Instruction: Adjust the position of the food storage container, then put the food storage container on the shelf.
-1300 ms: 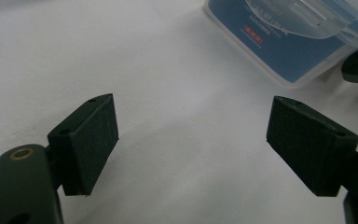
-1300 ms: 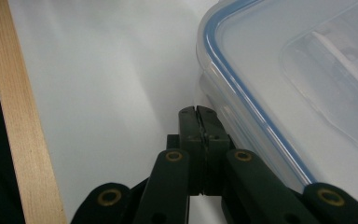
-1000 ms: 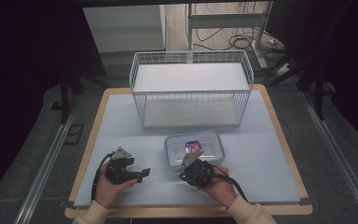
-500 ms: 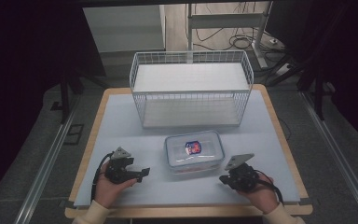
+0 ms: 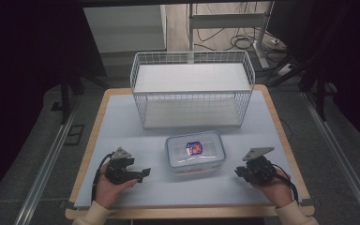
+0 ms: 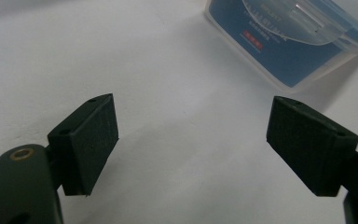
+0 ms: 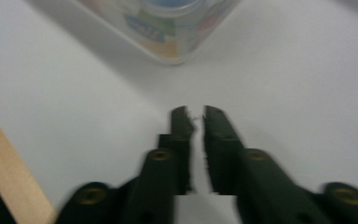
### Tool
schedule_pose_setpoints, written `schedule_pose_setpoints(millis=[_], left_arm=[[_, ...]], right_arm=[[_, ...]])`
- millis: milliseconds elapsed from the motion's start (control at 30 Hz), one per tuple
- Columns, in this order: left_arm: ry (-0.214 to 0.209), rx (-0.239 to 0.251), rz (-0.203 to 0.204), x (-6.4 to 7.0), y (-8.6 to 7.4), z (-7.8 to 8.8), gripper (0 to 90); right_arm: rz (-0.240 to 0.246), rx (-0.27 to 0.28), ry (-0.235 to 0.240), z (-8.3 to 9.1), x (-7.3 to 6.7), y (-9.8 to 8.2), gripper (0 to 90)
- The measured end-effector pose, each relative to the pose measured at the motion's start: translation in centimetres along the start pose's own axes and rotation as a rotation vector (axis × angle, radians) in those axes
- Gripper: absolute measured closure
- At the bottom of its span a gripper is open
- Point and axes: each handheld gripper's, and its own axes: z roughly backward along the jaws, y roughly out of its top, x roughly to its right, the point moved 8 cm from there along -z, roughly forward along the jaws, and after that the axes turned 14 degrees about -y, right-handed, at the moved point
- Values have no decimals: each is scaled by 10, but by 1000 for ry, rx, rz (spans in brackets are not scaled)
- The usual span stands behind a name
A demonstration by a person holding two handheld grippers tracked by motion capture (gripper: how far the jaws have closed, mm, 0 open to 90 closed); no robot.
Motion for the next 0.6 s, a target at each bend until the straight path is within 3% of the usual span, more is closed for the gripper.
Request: schedule_pose_setpoints(millis=[67,200,433,600], left_arm=[[-3,4,5,1,0,0,166],[13,19,10,1,3,3,158],[-2,31,25,4,8,3,150],[1,39,36,6,15,3,151]], right_arm=[[-35,7,-7,0,3,2,522],[-102,37,1,1,7,8,312],[-154,97,22,3,10,18,180],[-164,111,49,8,12,24,154]])
